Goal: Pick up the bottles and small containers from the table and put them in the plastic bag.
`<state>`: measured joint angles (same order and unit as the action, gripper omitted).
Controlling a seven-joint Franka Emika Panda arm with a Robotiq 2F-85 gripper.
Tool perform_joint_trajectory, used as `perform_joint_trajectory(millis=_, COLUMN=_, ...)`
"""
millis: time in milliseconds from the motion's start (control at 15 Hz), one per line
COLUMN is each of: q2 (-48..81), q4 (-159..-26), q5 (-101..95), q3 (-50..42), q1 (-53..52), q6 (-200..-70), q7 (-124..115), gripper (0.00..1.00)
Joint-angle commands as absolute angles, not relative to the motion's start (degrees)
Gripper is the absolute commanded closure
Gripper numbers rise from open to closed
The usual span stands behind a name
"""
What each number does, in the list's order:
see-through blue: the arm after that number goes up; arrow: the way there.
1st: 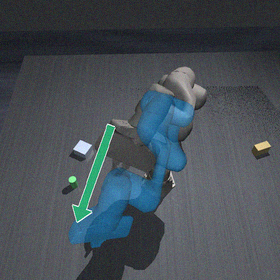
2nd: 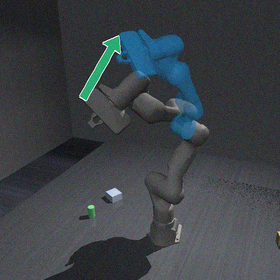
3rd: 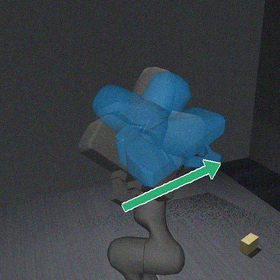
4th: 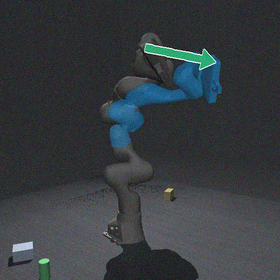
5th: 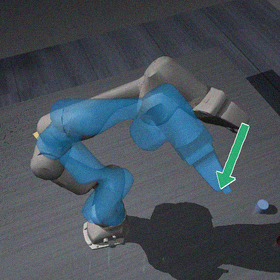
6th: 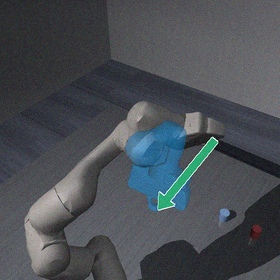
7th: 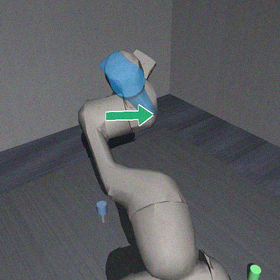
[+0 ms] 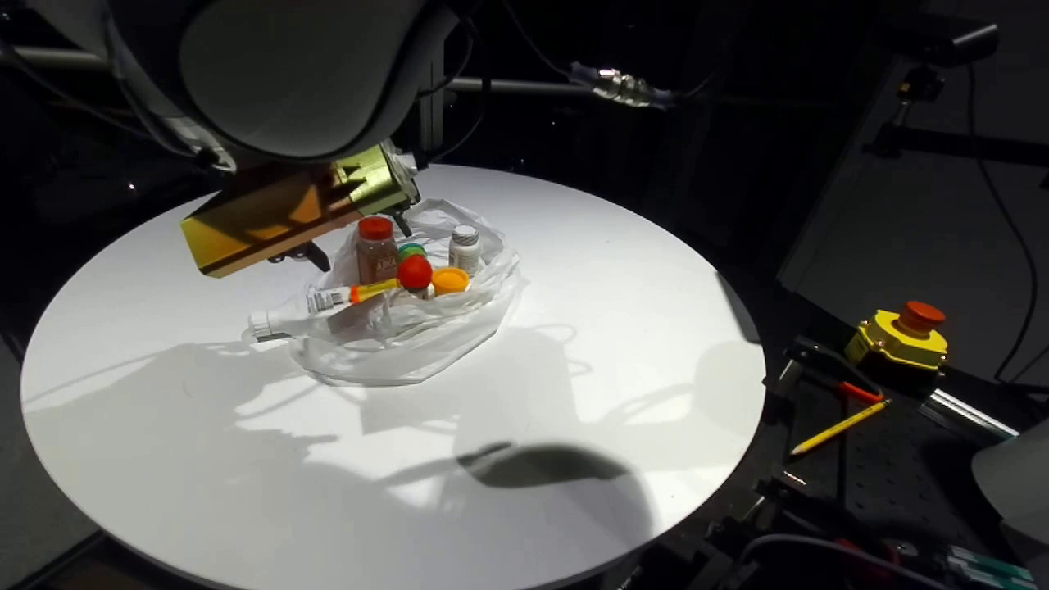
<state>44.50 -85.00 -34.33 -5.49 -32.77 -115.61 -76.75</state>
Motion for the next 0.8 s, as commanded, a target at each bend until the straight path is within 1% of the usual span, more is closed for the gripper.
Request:
perform_joint_trajectory(millis=0, q2=46.9, q4=-82.2, q5=-34.9, q3=-1.5, q1=-30.7, q6=-114.9, q7=-66.4, gripper=0.00)
perform_joint_trajectory(millis=267, q2=50.1, q4=-79.8, q5=-35.2, q3=0.0, q1=-29.5, q6=-117.3, q7=-54.3, gripper=0.00)
perform_joint_trajectory(millis=733, q2=55.0, q4=-75.9, q5=-35.4, q3=-0.5, q1=-29.8, q6=-119.0, q7=-32.7, gripper=0.00)
